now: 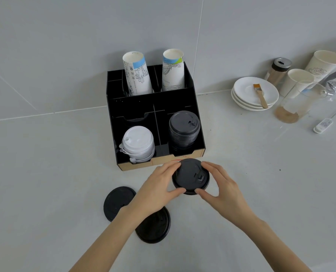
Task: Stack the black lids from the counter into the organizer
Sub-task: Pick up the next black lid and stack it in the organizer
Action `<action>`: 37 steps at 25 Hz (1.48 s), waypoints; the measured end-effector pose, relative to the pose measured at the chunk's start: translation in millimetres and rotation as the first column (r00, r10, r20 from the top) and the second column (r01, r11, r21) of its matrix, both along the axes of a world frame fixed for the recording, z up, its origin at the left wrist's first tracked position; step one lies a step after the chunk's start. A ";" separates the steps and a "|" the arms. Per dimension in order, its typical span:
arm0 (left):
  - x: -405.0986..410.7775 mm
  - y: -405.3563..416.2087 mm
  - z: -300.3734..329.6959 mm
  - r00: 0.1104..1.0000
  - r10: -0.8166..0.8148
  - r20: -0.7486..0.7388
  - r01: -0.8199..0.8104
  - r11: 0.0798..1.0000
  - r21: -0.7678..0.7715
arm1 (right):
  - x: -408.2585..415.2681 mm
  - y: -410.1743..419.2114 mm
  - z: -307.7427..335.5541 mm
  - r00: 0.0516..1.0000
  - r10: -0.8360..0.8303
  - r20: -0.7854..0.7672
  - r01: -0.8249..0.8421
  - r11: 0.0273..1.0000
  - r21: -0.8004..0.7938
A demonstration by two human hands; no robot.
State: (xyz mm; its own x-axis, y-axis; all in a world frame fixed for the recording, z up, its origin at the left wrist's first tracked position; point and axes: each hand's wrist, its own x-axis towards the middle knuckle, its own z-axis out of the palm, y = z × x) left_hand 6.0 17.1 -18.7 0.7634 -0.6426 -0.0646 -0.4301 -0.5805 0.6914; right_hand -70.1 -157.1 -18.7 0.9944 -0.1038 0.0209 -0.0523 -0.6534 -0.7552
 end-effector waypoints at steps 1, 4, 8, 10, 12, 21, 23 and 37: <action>4.6 -1.1 4.5 1.000 0.005 0.017 -0.005 1.000 -0.019 | 4.5 -1.0 4.7 1.000 -0.001 0.019 0.001 1.000 -0.006; 19.3 -4.2 17.6 0.998 0.023 0.061 -0.020 0.998 -0.056 | 20.6 -4.0 18.4 0.997 0.002 0.071 -0.001 1.000 -0.016; 40.2 -9.8 31.3 0.993 0.045 0.112 -0.038 0.997 -0.062 | 43.6 -8.5 32.4 0.992 0.015 0.124 -0.009 0.999 -0.045; 50.7 -12.7 35.3 0.991 0.065 0.114 -0.058 0.996 -0.064 | 55.4 -10.6 36.7 0.991 0.016 0.129 -0.009 0.998 -0.059; 60.4 -15.6 37.6 0.990 0.086 0.113 -0.079 0.995 -0.067 | 66.5 -13.3 38.8 0.991 0.015 0.131 -0.007 0.998 -0.066; 105.1 -30.1 38.8 0.985 0.119 0.126 -0.115 0.993 -0.040 | 114.6 -26.9 38.6 0.996 0.010 0.087 -0.005 0.998 -0.067; 112.3 -33.2 36.4 0.985 0.123 0.122 -0.120 0.992 -0.031 | 122.0 -29.8 35.6 0.997 0.008 0.080 -0.002 0.997 -0.076; 124.8 -43.3 18.0 0.986 0.127 0.110 -0.132 0.991 0.038 | 136.0 -35.7 15.7 1.000 0.000 0.018 0.003 0.991 -0.136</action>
State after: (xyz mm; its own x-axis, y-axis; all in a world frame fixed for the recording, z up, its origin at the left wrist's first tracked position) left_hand 130.7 -26.3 -0.7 0.8439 -0.5365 -0.0043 -0.4198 -0.6652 0.6174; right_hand 65.8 -192.8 -3.0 0.9936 -0.1005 0.0523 -0.0412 -0.7503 -0.6598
